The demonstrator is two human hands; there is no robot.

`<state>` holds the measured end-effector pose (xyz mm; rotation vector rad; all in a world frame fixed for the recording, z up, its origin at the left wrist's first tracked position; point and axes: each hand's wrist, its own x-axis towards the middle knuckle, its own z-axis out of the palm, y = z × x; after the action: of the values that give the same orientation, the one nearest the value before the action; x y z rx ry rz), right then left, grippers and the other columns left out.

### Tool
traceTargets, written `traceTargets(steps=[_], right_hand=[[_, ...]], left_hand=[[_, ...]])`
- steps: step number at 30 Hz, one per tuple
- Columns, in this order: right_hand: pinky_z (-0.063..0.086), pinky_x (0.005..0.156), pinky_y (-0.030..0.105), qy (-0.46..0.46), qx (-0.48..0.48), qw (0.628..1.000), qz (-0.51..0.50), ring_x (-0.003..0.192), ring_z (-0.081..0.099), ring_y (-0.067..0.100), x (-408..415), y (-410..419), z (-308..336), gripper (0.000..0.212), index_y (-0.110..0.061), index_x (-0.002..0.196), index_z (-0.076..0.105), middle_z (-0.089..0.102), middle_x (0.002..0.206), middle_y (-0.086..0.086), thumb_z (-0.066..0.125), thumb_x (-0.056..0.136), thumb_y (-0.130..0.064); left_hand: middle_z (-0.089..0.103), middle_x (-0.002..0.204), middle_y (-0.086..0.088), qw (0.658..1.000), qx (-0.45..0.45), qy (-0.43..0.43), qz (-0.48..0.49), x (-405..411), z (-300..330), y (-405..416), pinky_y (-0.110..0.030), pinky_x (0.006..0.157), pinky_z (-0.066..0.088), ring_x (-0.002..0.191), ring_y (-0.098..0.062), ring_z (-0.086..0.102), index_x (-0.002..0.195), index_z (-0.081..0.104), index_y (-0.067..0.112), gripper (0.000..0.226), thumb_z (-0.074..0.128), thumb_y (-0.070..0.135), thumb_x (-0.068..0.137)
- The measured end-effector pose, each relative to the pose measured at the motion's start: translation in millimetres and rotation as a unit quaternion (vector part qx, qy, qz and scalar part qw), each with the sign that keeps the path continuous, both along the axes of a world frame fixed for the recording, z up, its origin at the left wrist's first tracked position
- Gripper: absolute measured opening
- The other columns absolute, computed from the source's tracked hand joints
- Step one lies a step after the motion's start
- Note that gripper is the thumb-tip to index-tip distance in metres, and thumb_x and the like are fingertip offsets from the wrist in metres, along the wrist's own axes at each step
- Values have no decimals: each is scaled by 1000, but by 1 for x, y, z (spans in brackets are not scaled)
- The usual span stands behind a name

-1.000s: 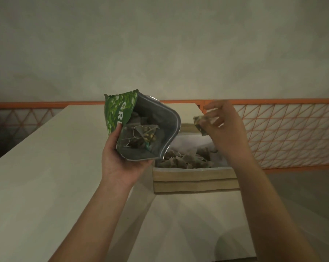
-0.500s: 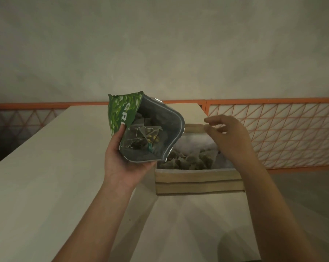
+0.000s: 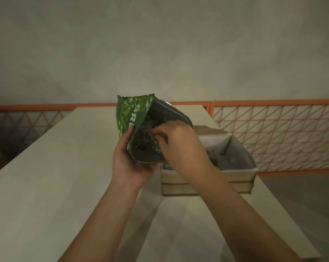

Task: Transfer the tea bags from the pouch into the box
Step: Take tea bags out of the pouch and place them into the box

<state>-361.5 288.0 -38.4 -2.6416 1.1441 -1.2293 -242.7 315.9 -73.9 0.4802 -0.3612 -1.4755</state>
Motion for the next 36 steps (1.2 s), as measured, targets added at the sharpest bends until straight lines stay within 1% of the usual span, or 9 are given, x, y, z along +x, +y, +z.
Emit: traceTargets(steps=[5, 9, 15, 19, 22, 25, 29, 33, 36], right_hand=[[48, 76, 26, 88, 112, 988, -51, 99, 65, 22, 15, -13, 2, 30, -14, 121, 61, 67, 109, 6, 60, 91, -17], [48, 77, 30, 115, 131, 982, -70, 103, 64, 24, 19, -15, 2, 37, -14, 126, 55, 66, 112, 6, 63, 89, -14], [48, 79, 27, 2, 147, 989, -25, 99, 60, 20, 7, -11, 0, 37, -17, 116, 57, 61, 108, 2, 66, 82, -5], [38, 67, 8, -103, 101, 989, 22, 79, 52, 2, -10, -5, 5, 31, -18, 101, 65, 54, 89, -8, 75, 76, -3], [38, 69, 2, -190, 42, 980, 45, 81, 52, -7, -23, 2, 11, 22, -15, 93, 69, 59, 89, -6, 76, 76, -1], [48, 72, 13, -277, 39, 959, 45, 85, 58, -1, -36, 1, 16, 16, -21, 91, 69, 64, 92, -5, 75, 82, -9], [57, 78, 44, -405, 53, 912, 45, 88, 67, 25, -53, -5, 21, 11, -21, 96, 66, 68, 93, 5, 72, 87, -17], [57, 79, 45, -327, 87, 940, 33, 91, 66, 24, -61, -13, 15, 9, -21, 95, 68, 69, 95, 4, 71, 88, -17], [59, 77, 37, -429, 89, 898, 49, 86, 69, 23, -66, -11, 15, 9, -11, 98, 66, 69, 93, 7, 68, 90, -11]], left_hand=[[73, 115, -10, 1000, 4, -9, 1, 0, 0, -1, -39, 85, 57, 102, -28, 69, 96, 82, 14, 41, 54, 44, 93], [73, 114, -11, 1000, -2, -18, -8, 2, -2, -3, -41, 84, 57, 95, -29, 73, 97, 82, 14, 40, 57, 44, 89], [73, 114, -14, 1000, -6, -13, -22, 2, 1, -2, -41, 77, 62, 92, -30, 74, 99, 81, 11, 45, 51, 45, 95], [71, 120, -14, 1000, -8, -5, -30, 3, 2, -1, -43, 89, 57, 97, -30, 72, 103, 80, 10, 50, 47, 47, 99], [66, 133, -15, 999, -9, 5, -31, 6, 1, -4, -44, 100, 51, 116, -33, 66, 116, 75, 10, 50, 45, 47, 100], [62, 137, -17, 999, -13, 15, -35, 7, -2, -7, -51, 113, 38, 131, -37, 54, 118, 75, 11, 50, 45, 48, 100], [62, 138, -16, 999, -19, 14, -38, 6, -5, -8, -51, 107, 44, 133, -38, 53, 112, 78, 15, 48, 46, 48, 100], [66, 133, -15, 999, -18, 13, -33, 4, -4, -6, -48, 95, 55, 118, -36, 65, 107, 80, 13, 49, 45, 47, 100], [66, 132, -16, 999, -17, 18, -36, 3, -3, -6, -47, 93, 56, 114, -37, 66, 109, 79, 12, 49, 45, 46, 100]])
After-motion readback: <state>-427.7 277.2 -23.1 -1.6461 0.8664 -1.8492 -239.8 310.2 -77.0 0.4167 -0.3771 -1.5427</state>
